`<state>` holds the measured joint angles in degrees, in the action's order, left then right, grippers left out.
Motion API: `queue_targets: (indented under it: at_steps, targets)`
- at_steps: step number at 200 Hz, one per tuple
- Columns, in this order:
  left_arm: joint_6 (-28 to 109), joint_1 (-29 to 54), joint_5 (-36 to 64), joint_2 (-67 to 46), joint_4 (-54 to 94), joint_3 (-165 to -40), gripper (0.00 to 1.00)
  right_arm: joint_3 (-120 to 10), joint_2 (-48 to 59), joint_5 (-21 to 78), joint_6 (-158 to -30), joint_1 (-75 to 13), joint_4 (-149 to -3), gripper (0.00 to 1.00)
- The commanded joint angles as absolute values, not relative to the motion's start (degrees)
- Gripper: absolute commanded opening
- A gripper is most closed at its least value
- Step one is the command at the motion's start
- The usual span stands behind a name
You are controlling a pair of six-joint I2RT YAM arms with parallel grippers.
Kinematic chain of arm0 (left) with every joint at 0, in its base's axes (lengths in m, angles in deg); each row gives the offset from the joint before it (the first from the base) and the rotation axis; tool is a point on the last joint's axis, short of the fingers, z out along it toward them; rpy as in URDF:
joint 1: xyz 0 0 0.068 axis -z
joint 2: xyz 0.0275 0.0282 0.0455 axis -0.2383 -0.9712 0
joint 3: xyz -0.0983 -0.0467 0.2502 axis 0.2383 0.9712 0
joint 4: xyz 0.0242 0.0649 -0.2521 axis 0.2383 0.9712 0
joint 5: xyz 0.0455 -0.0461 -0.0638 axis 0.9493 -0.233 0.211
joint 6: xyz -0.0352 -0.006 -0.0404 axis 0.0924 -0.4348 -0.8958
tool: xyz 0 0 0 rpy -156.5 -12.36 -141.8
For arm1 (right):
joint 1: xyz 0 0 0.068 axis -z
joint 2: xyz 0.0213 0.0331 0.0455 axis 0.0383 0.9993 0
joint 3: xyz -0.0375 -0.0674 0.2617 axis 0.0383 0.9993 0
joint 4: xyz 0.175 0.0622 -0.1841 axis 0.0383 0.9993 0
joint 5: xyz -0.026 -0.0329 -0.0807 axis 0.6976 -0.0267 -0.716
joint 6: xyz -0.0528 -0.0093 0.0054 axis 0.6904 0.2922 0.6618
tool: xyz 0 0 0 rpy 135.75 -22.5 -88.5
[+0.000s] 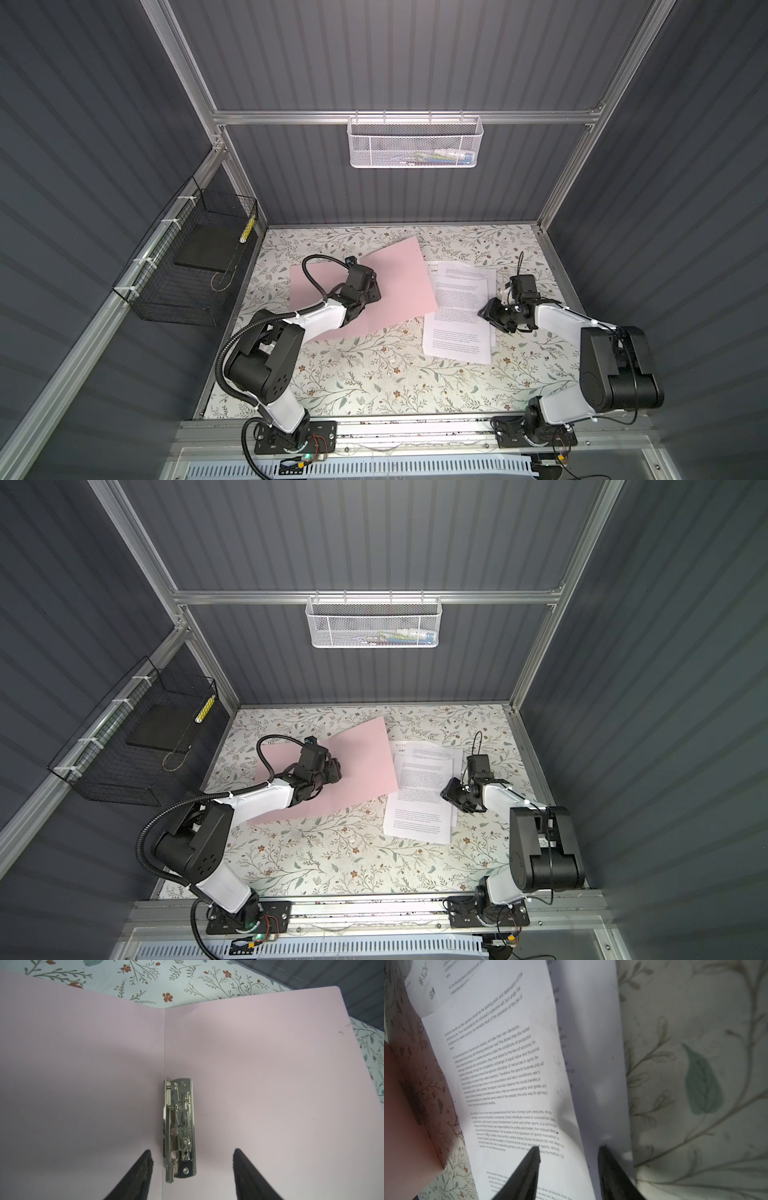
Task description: Put the files into the folder
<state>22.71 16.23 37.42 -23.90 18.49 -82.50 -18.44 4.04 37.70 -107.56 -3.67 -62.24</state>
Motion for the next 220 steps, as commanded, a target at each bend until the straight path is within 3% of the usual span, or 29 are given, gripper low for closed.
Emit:
queue_targets:
  at_steps: [1,108,161,220]
  targets:
    - [24.2,16.4,35.9,-25.1,17.8,-83.5,0.62,-17.3,4.9,41.5,-107.8,-3.4,-64.6,0.47]
    - [24.4,16.4,34.5,-28.1,16.1,-83.2,0.61,-19.2,6.8,43.5,-107.0,-3.5,-64.6,0.30]
    - [24.1,16.3,33.4,-28.7,14.9,-82.8,0.61,-19.8,7.5,44.6,-107.1,-3.5,-64.5,0.00]
    - [24.9,16.3,31.2,-17.3,24.6,-83.3,0.61,-23.1,-1.0,44.4,-107.7,-4.6,-59.3,0.00]
